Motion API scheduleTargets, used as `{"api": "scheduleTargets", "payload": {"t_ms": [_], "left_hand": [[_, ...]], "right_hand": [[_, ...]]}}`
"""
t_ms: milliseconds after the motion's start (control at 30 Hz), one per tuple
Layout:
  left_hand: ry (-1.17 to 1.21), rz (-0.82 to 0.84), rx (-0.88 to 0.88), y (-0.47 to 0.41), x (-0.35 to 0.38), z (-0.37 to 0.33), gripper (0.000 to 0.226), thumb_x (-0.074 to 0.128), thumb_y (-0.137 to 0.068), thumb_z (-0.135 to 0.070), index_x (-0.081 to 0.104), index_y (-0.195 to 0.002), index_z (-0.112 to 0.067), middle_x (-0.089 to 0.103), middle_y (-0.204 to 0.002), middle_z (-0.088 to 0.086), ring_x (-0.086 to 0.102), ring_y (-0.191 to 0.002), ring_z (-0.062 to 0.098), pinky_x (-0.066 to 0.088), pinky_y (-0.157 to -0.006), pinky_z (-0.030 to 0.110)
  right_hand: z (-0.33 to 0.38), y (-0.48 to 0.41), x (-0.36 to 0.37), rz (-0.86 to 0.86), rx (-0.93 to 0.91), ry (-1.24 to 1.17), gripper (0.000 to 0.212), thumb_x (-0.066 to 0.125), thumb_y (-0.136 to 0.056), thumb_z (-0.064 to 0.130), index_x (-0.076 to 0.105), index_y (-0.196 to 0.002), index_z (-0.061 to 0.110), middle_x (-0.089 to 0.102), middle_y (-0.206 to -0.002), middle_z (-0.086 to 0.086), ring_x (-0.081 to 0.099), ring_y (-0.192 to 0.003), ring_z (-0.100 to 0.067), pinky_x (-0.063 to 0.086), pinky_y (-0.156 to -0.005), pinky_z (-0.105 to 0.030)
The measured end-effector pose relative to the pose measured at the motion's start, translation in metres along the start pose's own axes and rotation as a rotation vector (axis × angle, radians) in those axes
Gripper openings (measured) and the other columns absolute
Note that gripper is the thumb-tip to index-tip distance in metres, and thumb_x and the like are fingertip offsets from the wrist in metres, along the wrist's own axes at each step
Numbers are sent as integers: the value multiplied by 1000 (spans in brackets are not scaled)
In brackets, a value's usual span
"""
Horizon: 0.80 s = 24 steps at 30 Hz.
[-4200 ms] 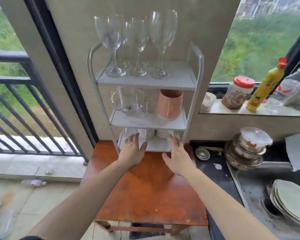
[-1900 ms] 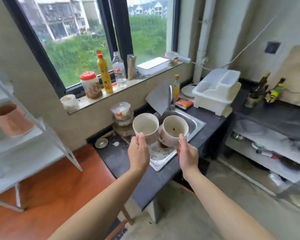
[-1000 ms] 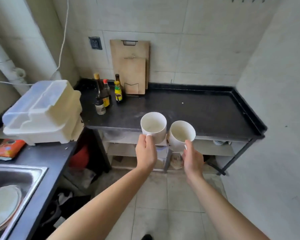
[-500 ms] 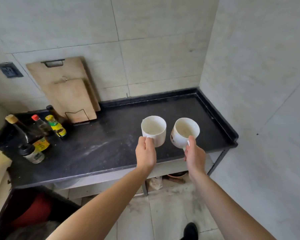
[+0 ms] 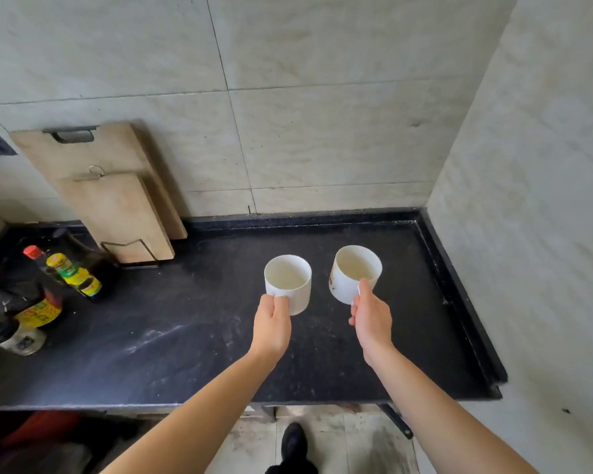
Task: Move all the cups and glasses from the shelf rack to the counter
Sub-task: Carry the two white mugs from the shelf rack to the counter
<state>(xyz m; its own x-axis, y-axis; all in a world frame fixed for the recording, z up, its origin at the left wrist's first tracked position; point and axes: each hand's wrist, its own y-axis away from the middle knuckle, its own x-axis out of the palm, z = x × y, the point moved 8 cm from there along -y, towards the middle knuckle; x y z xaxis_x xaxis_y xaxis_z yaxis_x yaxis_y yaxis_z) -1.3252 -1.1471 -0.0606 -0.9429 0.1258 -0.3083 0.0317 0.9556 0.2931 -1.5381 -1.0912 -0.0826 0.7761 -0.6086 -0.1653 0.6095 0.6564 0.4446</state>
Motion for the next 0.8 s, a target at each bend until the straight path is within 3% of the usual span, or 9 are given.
{"api": "scheduleTargets", "payload": {"t_ms": [133, 267, 367, 600, 700, 800], "left_hand": [[6, 27, -21, -59, 11, 0, 20, 33, -100, -24, 51, -107, -16, 53, -102, -5, 52, -88, 12, 40, -67, 21], [2, 72, -17, -122, 16, -2, 21, 32, -93, -26, 48, -84, -15, 47, -90, -1, 44, -81, 14, 40, -67, 25], [-53, 85, -63, -172, 18, 7, 24, 30, -99, -23, 43, -83, -11, 40, -100, 2, 42, -90, 18, 40, -79, 32], [-63, 133, -139, -258, 36, 38, 24, 27, -104, -27, 42, -98, -8, 35, -108, 2, 42, -98, 19, 35, -83, 35], [-53, 135, -174, -284, 47, 50, 31, 28, -104, -26, 46, -103, -1, 34, -112, 4, 40, -93, 16, 36, -80, 33], [-68, 147, -163, -302, 60, 56, 24, 28, -105, -26, 43, -102, -7, 32, -112, 3, 40, -95, 20, 35, -77, 32]], "right_hand": [[4, -48, 34, 41, 21, 103, 45, 41, -100, 49, 49, -69, 17, 54, -75, -1, 53, -66, -16, 43, -64, -29], [12, -89, 65, 78, -32, 278, 44, 36, -104, 44, 44, -70, 17, 50, -79, -2, 54, -63, -13, 43, -62, -27], [17, -123, 91, 101, -59, 387, 47, 31, -107, 47, 51, -76, 17, 54, -92, -4, 59, -66, -13, 41, -61, -24], [-2, -191, 141, 92, 24, 382, 45, 28, -108, 49, 57, -99, 16, 54, -104, -2, 65, -71, -12, 43, -67, -24], [-7, -218, 151, 73, 32, 373, 44, 28, -107, 48, 57, -94, 17, 54, -101, -1, 65, -72, -10, 43, -70, -28], [-11, -241, 156, 69, 40, 367, 41, 29, -107, 46, 55, -89, 20, 53, -97, -1, 67, -79, -13, 43, -77, -32]]}}
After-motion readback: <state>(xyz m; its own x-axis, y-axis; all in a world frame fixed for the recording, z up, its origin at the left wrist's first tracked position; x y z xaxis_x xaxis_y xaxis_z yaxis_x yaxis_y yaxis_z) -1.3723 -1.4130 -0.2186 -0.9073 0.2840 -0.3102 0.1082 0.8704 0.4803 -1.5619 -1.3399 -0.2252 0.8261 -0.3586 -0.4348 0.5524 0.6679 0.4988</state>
